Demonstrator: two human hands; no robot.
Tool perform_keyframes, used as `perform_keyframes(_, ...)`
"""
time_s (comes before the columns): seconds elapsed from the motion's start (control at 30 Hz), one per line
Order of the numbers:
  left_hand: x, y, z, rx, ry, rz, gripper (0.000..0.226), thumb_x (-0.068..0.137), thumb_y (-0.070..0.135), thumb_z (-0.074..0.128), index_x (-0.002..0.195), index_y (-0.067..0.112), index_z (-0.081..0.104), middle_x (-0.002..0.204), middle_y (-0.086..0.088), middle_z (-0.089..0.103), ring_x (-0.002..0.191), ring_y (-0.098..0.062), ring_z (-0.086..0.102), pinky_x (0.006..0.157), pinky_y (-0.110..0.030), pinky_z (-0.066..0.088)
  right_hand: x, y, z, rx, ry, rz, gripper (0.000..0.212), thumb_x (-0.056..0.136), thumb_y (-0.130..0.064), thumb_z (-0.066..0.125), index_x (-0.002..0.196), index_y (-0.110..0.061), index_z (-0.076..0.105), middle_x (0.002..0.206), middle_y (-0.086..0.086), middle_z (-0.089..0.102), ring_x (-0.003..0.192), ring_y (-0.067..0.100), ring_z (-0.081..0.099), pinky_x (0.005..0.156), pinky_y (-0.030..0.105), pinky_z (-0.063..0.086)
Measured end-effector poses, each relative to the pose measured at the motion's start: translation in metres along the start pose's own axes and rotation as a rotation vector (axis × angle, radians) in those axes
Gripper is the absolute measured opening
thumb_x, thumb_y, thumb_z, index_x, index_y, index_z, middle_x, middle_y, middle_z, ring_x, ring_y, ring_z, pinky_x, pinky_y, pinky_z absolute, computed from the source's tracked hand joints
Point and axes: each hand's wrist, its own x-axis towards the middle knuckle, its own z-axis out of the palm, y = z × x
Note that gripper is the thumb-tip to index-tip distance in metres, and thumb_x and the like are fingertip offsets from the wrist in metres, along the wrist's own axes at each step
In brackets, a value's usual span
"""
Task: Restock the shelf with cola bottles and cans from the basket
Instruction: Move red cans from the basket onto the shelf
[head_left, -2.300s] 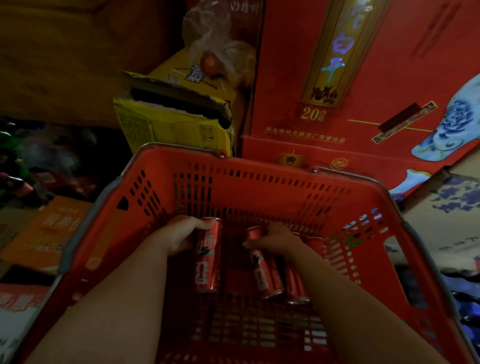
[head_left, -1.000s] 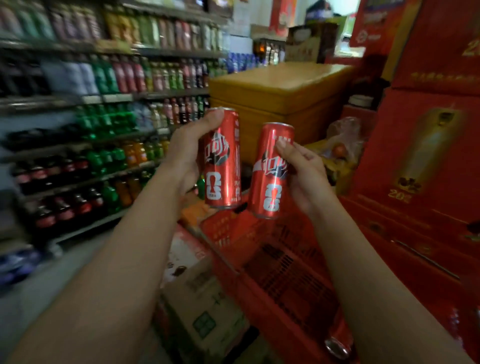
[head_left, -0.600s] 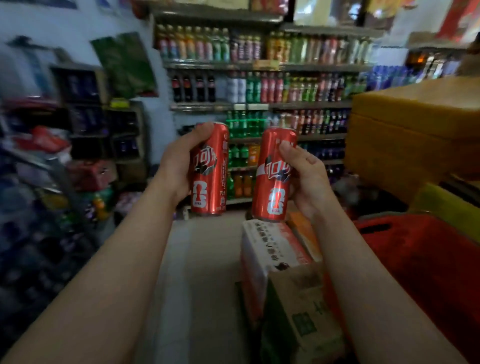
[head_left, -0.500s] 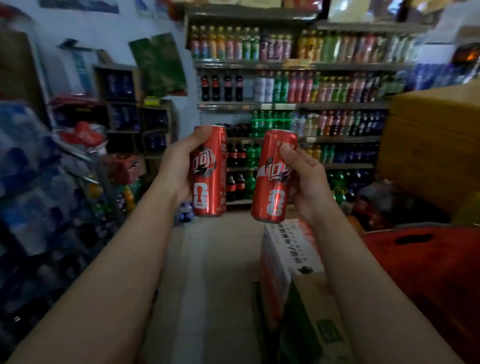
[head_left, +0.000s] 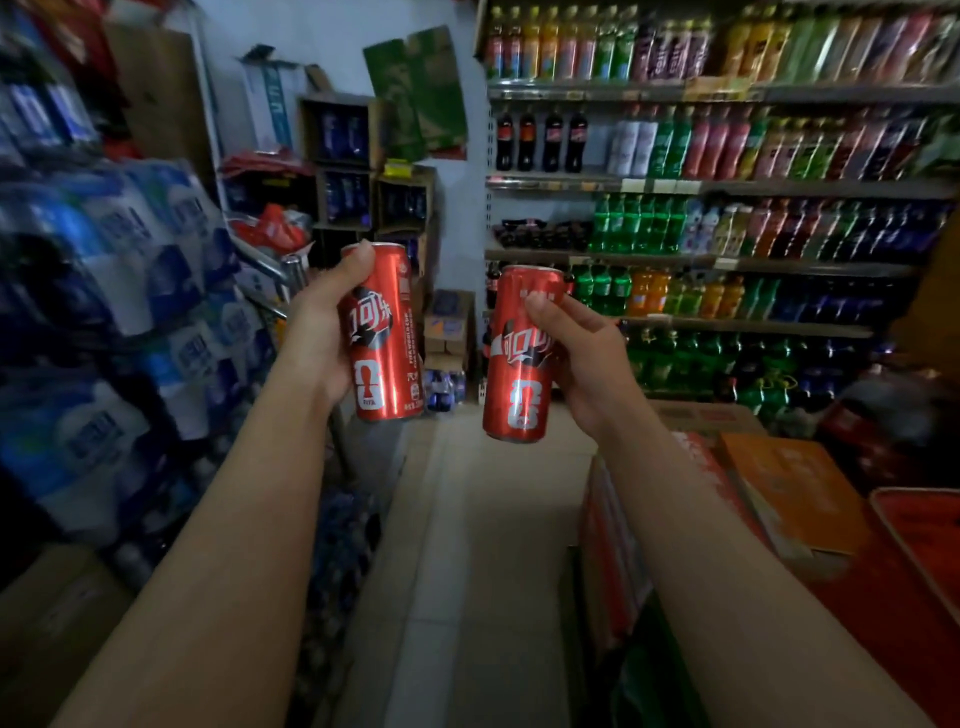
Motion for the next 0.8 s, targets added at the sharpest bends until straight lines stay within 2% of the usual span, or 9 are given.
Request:
perform_keyframes(0.1,0.003,-0.01,0.009,0.069,-0.02,-0.028,0.065,0.067,0.05,0.075,0.119,0.012,0.062,0.111,-0.009,0.07,0.096,-0.025,0.069,0.08,-0.039,0.054,0.006,0.004,-0.008,-0.015,0.005,0.011,0.039,0.077,-0.024,0.074,0.114,-0.016,0.067,0.109,0.01,0.071,0.099,0.03,0.069,0.084,0.046,0.057)
perform_keyframes(0.2,0.012,-0.023,0.023,0.119,-0.051,-0.049,0.066,0.063,0.05,0.076,0.116,0.013,0.063,0.104,-0.007,0.071,0.091,-0.024,0.07,0.079,-0.041,0.055,0.013,0.004,-0.02,-0.026,0.007,0.018,0.051,0.069,-0.028,0.075,0.117,-0.014,0.066,0.108,0.009,0.07,0.099,0.031,0.068,0.084,0.047,0.057)
perform_keyframes(0.3,0.024,-0.039,0.037,0.14,-0.04,-0.073,0.05,0.064,0.044,0.073,0.107,0.018,0.066,0.103,-0.005,0.072,0.093,-0.025,0.07,0.079,-0.039,0.054,0.026,0.006,-0.038,-0.052,0.033,0.031,0.039,0.072,-0.024,0.075,0.11,-0.019,0.066,0.103,0.005,0.071,0.095,0.028,0.069,0.08,0.044,0.057)
perform_keyframes(0.4,0.041,-0.055,0.045,0.133,-0.024,-0.07,0.045,0.062,0.04,0.075,0.101,0.019,0.069,0.1,-0.004,0.073,0.095,-0.025,0.07,0.084,-0.041,0.054,0.04,0.013,-0.056,-0.087,0.058,0.036,0.031,0.082,-0.017,0.071,0.111,-0.02,0.065,0.101,0.002,0.07,0.088,0.019,0.069,0.072,0.034,0.056)
perform_keyframes(0.63,0.117,-0.092,0.046,0.194,-0.068,-0.079,0.047,0.066,0.036,0.073,0.109,0.019,0.068,0.11,-0.008,0.069,0.1,-0.027,0.067,0.086,-0.042,0.053,0.112,0.04,-0.077,-0.097,0.096,0.062,0.024,0.082,-0.018,0.07,0.104,-0.025,0.064,0.105,0.002,0.068,0.095,0.021,0.066,0.078,0.037,0.053)
perform_keyframes(0.7,0.147,-0.099,0.041,0.211,-0.085,-0.084,0.049,0.066,0.036,0.072,0.112,0.019,0.067,0.113,-0.009,0.068,0.102,-0.029,0.065,0.088,-0.043,0.053,0.142,0.049,-0.078,-0.095,0.104,0.06,0.028,0.082,-0.017,0.07,0.109,-0.022,0.063,0.106,0.003,0.067,0.095,0.022,0.067,0.078,0.038,0.054)
perform_keyframes(0.8,0.205,-0.109,0.032,0.219,-0.113,-0.075,0.049,0.067,0.035,0.072,0.112,0.018,0.067,0.109,-0.009,0.069,0.1,-0.028,0.066,0.084,-0.04,0.053,0.192,0.062,-0.076,-0.102,0.121,0.06,0.048,0.076,-0.023,0.073,0.122,-0.016,0.06,0.111,0.007,0.068,0.097,0.026,0.068,0.08,0.042,0.055)
